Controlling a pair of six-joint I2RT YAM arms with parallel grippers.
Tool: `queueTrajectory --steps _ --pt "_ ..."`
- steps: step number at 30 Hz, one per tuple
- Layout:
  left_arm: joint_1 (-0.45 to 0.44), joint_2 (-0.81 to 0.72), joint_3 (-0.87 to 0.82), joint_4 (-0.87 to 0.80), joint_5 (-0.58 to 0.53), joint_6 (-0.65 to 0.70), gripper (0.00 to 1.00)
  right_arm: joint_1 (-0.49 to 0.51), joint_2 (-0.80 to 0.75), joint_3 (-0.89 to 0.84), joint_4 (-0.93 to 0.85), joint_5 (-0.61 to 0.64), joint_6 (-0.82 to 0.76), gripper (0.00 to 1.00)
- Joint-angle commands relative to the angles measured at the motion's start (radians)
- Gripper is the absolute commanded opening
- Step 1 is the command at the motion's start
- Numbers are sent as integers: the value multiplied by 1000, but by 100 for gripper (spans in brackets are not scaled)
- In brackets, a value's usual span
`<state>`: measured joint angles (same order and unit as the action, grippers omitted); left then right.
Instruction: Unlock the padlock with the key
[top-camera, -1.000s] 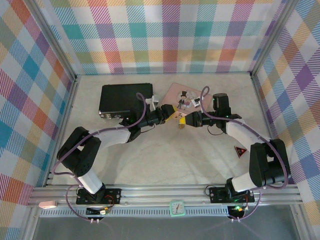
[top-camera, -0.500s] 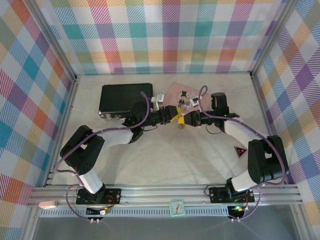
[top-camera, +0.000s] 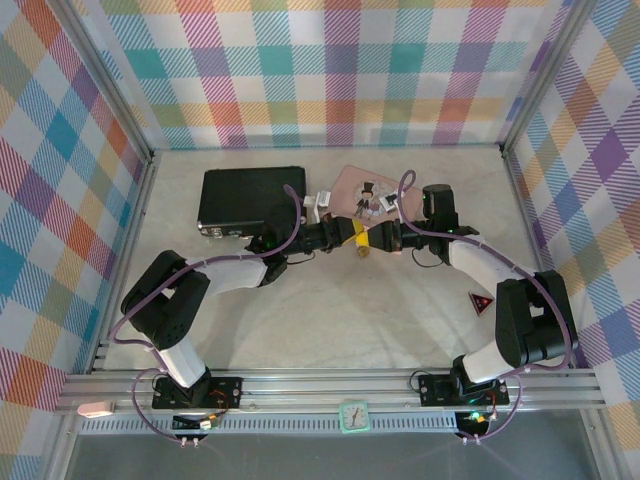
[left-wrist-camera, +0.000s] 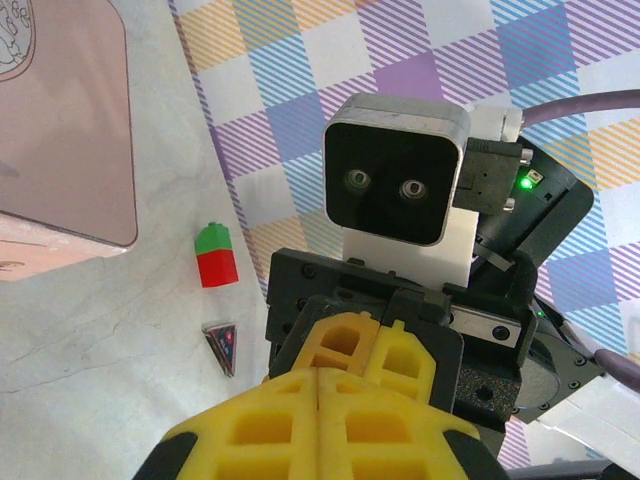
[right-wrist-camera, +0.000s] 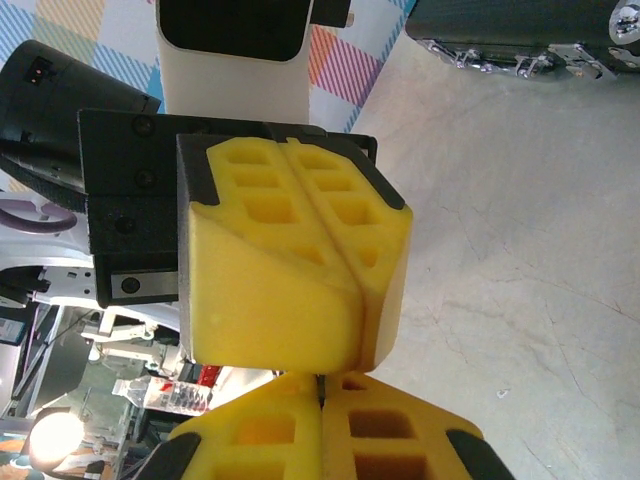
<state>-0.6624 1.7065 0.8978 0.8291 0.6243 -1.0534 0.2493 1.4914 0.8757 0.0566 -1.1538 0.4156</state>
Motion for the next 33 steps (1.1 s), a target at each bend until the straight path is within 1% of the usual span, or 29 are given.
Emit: queueTrajectory --steps 1,2,5,6,8,9,12,15,18,20,23,29,31,33 --pt "-17 -23 29 8 31 17 0 4 -8 22 46 17 19 0" --pt "-17 -24 28 7 24 15 0 4 -14 22 41 35 26 3" --pt "-17 -36 24 -21 -31 13 0 4 -51 13 24 101 52 34" --pt "-17 -41 20 -37 -60 15 0 4 -70 4 16 130 62 43" --pt "-17 -49 11 -55 -124 13 0 4 -106 -24 24 185 92 53" --pt "-17 -51 7 -56 -156 7 0 4 -121 -39 37 212 114 55" --pt "-28 -42 -12 -10 -256 -33 0 7 -168 -122 149 313 235 58" --pt "-49 -16 -13 45 -310 -67 0 25 -195 -216 319 410 365 59" --pt "-70 9 -12 95 -337 -100 0 68 -204 -248 378 485 391 60" --pt "-78 20 -10 124 -338 -115 0 86 -198 -260 418 503 403 60" --pt "-82 21 -17 140 -341 -122 0 87 -195 -286 495 515 441 59" --pt "-84 -1 -35 136 -359 -108 0 87 -236 -310 517 547 461 58" --pt "-85 -1 -37 141 -361 -110 0 87 -243 -314 521 550 472 55" --pt "-86 2 -36 151 -359 -115 0 85 -237 -321 543 544 490 42"
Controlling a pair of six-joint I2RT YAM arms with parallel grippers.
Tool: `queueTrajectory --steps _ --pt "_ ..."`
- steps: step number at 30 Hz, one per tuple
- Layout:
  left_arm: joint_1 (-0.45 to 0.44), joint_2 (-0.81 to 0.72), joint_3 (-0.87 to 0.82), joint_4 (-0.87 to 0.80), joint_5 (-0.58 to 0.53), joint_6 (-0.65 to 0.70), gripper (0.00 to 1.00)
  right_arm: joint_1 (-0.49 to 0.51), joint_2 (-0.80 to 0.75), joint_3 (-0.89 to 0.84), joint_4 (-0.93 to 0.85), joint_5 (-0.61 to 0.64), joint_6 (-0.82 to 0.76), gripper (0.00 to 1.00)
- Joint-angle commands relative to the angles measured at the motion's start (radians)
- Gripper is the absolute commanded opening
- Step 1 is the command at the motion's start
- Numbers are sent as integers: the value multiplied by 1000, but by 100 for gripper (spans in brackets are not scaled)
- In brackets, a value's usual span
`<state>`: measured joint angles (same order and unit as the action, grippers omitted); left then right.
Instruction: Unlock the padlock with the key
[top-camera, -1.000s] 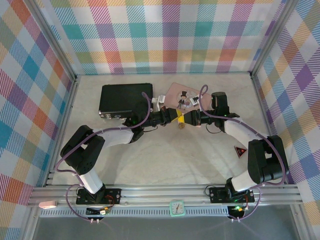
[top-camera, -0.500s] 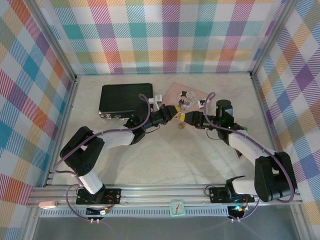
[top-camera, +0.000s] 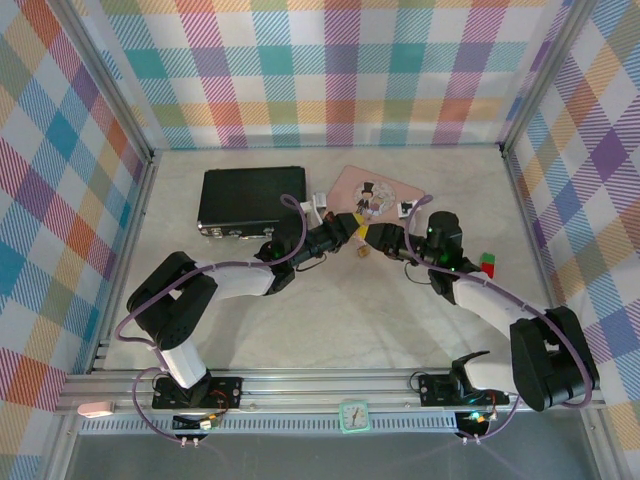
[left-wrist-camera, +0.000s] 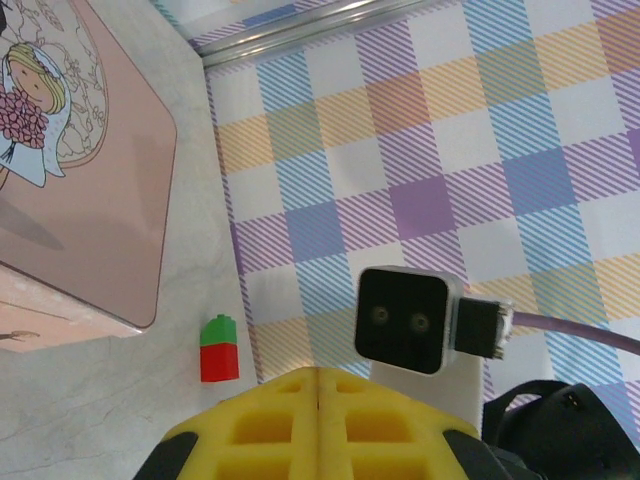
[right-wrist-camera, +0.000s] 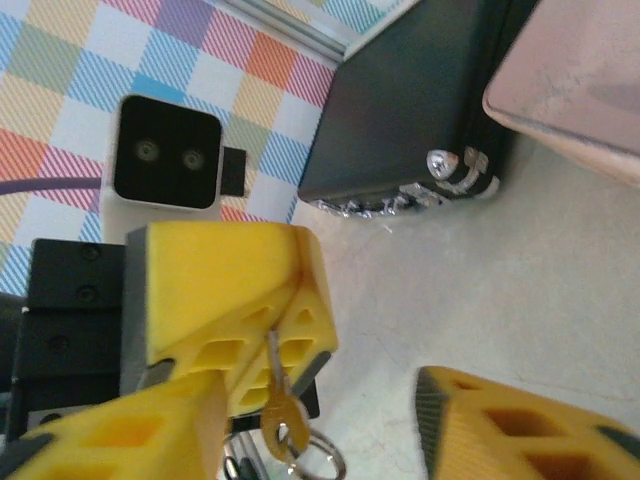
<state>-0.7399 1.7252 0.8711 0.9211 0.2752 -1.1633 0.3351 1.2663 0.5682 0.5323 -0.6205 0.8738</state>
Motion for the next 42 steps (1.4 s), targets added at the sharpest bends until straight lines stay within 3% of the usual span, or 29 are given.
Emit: queueTrajectory --steps 1,9,15,18,21,23,30,42 --pt "-9 -16 -11 64 -10 -8 0 1 -5 -18 85 4 48 37" --pt "-10 -33 -21 58 -22 0 0 1 36 -35 204 -28 106 25" --pt "-16 -36 -25 58 -30 -1 0 1 38 -40 235 -32 115 9" --pt "-17 -35 -27 63 -35 -5 0 1 33 -44 235 -31 120 12" --pt "-19 -35 -37 81 -52 -14 0 1 28 -55 236 -25 132 29" --pt "-19 -32 -43 102 -66 -20 0 1 30 -66 248 -26 146 34" --pt "-29 -21 -35 126 -79 -29 0 3 43 -100 340 -23 190 23" --pt "-43 -20 -32 128 -79 -35 0 6 66 -82 376 -21 194 18"
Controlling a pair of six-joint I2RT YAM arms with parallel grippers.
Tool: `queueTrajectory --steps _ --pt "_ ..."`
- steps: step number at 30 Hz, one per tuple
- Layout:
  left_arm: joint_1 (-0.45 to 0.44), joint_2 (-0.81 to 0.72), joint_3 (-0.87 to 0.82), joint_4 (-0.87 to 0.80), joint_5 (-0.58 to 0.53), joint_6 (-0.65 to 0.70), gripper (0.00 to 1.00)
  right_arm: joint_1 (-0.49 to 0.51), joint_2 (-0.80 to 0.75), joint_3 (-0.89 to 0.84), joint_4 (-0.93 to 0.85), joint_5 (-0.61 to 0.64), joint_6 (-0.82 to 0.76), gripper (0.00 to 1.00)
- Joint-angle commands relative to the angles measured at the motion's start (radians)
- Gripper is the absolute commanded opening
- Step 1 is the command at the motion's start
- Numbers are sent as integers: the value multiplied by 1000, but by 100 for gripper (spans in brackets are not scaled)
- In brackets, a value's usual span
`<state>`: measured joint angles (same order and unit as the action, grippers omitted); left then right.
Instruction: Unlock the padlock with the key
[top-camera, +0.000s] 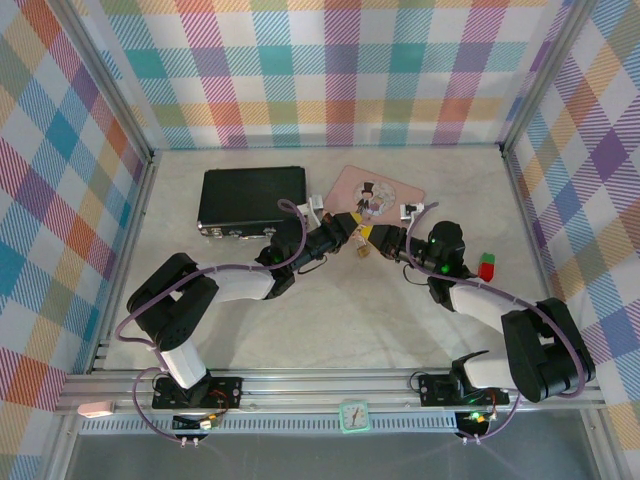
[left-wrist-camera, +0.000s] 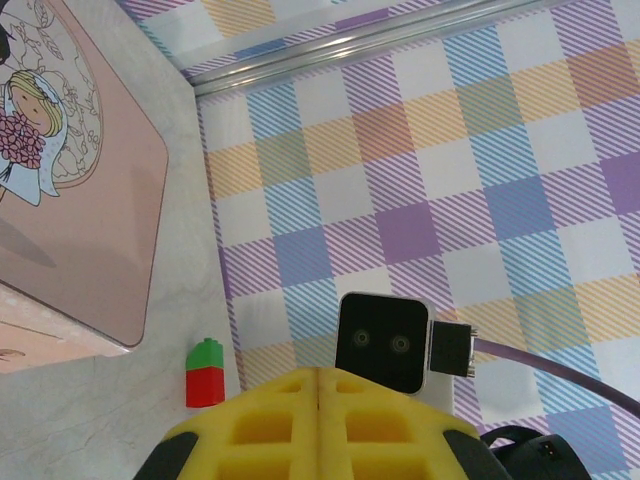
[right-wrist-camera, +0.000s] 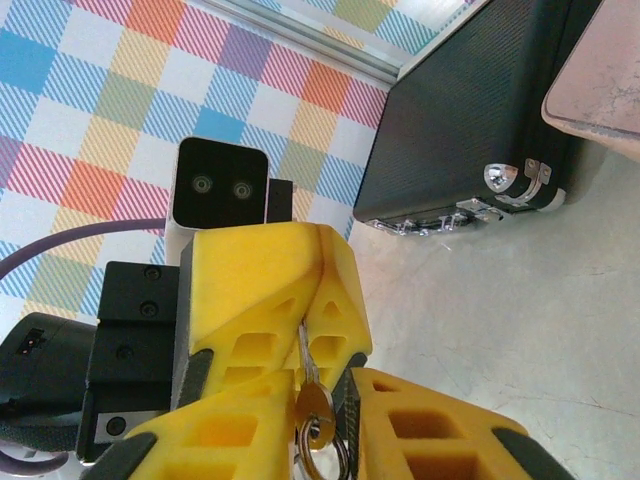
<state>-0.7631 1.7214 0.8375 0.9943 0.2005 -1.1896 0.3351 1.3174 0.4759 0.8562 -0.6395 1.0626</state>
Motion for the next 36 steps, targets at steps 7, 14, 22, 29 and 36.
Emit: queueTrajectory --steps 7,14,22,29,36 --pt "-25 -19 -8 59 -10 -14 0 7 15 3 76 0 -3 0" --pt "12 -62 -46 -28 -13 30 46 4 -73 55 -269 24 -224 0" --pt "34 -72 -17 -466 29 250 54 -31 -90 137 -674 71 -448 0" --pt "-30 33 88 -744 -106 435 54 -93 -109 153 -822 113 -513 0" --pt "-74 177 203 -720 -227 465 56 -111 -119 136 -813 95 -513 0"
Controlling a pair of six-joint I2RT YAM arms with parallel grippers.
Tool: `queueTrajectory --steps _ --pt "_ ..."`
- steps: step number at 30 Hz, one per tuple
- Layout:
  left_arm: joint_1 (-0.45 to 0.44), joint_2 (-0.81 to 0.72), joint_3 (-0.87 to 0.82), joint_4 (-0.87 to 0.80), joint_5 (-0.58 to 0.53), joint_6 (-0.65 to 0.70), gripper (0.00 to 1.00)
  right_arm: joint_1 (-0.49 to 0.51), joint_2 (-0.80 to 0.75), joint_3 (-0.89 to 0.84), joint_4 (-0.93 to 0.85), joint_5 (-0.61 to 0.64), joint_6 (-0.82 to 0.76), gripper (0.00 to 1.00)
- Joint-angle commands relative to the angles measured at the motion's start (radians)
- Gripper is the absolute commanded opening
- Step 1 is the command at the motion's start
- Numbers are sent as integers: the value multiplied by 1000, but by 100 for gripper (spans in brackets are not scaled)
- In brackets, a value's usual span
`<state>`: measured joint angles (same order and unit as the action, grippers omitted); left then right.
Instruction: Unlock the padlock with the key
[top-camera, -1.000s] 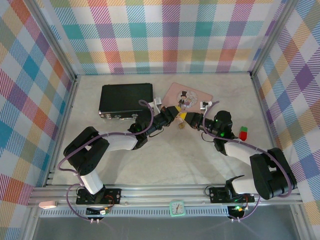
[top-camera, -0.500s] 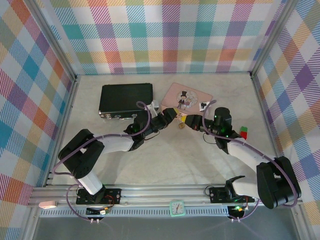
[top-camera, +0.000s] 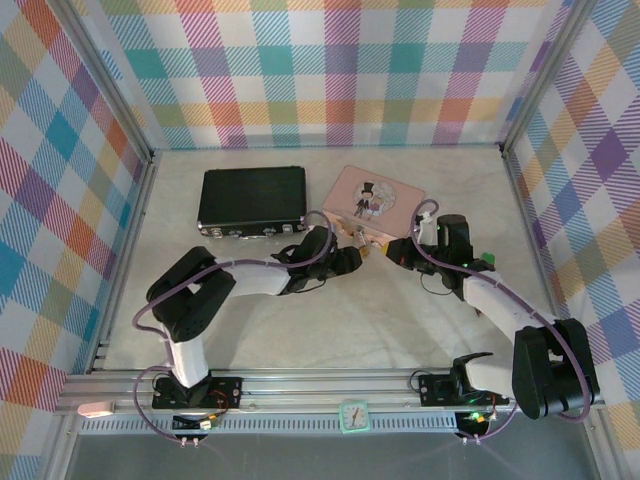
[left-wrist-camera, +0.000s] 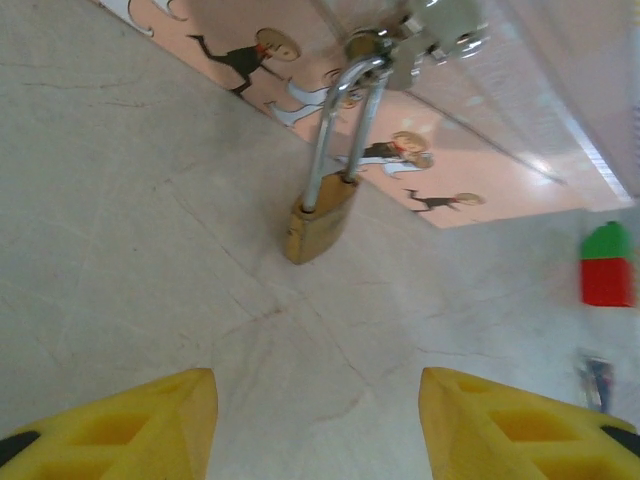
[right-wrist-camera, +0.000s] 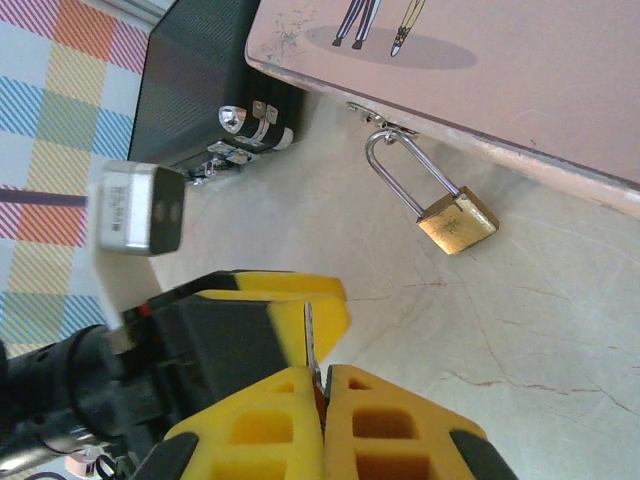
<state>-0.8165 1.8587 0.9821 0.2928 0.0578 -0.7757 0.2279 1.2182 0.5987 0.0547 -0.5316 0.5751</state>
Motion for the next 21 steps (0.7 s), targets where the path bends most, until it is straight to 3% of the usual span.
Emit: queueTrajectory --steps 1,10,21 --pt "-27 64 79 -9 -104 56 56 -5 -21 6 0 -15 -18 0" --pt "-52 228 287 -139 -217 73 57 -26 -61 -18 1 -24 -15 0" --pt "-50 325 357 -179 -244 75 50 -47 -83 -39 27 -48 0 0"
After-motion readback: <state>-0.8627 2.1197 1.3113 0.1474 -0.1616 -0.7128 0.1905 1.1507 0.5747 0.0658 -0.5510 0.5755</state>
